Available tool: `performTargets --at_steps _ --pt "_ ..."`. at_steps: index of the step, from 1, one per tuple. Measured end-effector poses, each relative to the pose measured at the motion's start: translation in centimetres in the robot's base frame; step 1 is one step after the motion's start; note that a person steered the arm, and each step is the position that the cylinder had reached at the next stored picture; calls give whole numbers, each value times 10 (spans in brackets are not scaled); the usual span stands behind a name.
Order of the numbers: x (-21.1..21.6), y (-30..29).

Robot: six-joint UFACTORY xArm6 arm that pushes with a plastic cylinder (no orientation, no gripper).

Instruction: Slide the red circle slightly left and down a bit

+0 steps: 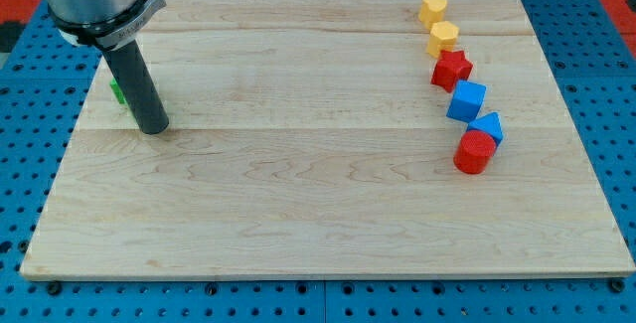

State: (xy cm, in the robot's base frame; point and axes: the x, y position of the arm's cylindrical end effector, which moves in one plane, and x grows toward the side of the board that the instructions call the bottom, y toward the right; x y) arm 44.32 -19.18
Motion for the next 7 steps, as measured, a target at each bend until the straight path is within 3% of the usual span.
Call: performTargets --at_steps 1,2,4,5,6,7 --pt "1 46" --pt "-20 150" --pt "-21 167" --pt "8 183" --pt "105 275" --pt "90 370"
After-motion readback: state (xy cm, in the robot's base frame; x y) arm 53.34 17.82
